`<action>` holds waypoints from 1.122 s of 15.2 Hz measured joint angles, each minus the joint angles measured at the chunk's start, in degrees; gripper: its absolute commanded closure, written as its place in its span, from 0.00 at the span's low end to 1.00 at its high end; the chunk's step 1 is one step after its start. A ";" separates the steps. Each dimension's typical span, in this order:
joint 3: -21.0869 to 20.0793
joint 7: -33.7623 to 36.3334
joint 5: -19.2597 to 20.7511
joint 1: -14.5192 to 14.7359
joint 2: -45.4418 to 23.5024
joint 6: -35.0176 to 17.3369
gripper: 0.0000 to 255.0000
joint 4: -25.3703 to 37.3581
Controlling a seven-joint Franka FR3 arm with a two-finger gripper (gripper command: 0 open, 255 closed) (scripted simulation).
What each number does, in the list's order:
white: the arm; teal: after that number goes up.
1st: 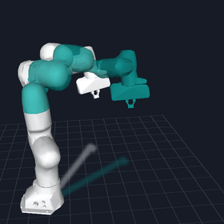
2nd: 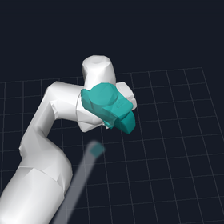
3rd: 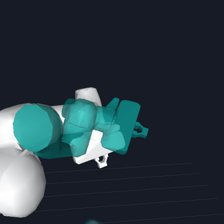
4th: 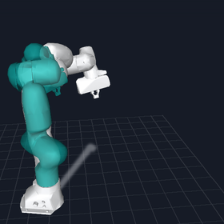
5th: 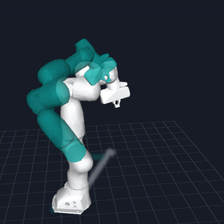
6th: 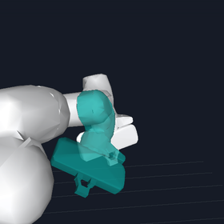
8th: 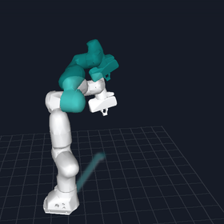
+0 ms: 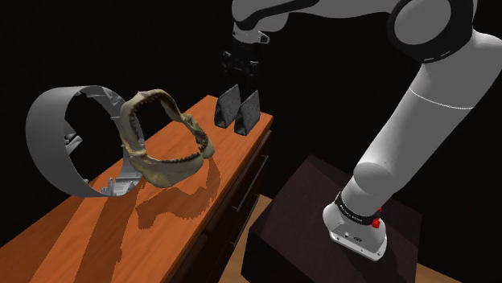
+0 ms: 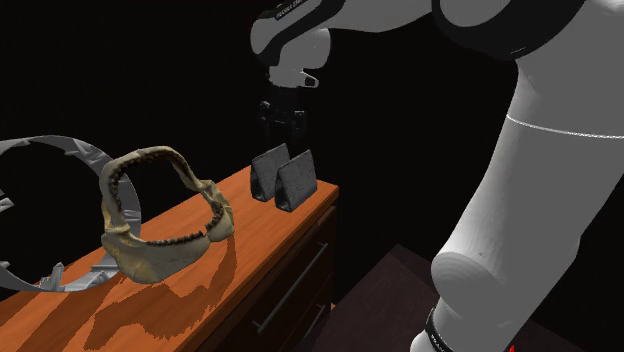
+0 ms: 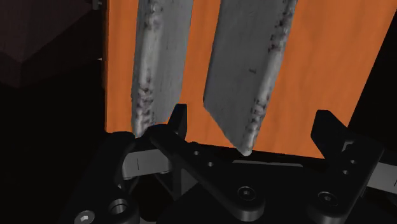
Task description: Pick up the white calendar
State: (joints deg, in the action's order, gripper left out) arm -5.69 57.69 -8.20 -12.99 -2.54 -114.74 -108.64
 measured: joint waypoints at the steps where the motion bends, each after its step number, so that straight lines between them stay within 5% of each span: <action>1: 0.51 2.18 0.17 -0.43 -1.55 -0.23 0.00 1.38; 11: 1.48 6.67 0.27 -1.00 -6.20 -5.80 0.00 0.55; 12: 1.47 6.67 0.26 -0.98 -6.24 -6.04 1.00 0.36; 17: 1.46 6.64 0.24 -0.98 -6.31 -6.23 1.00 0.30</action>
State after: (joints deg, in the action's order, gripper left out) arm -4.23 64.34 -7.95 -13.97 -8.85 -120.97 -108.33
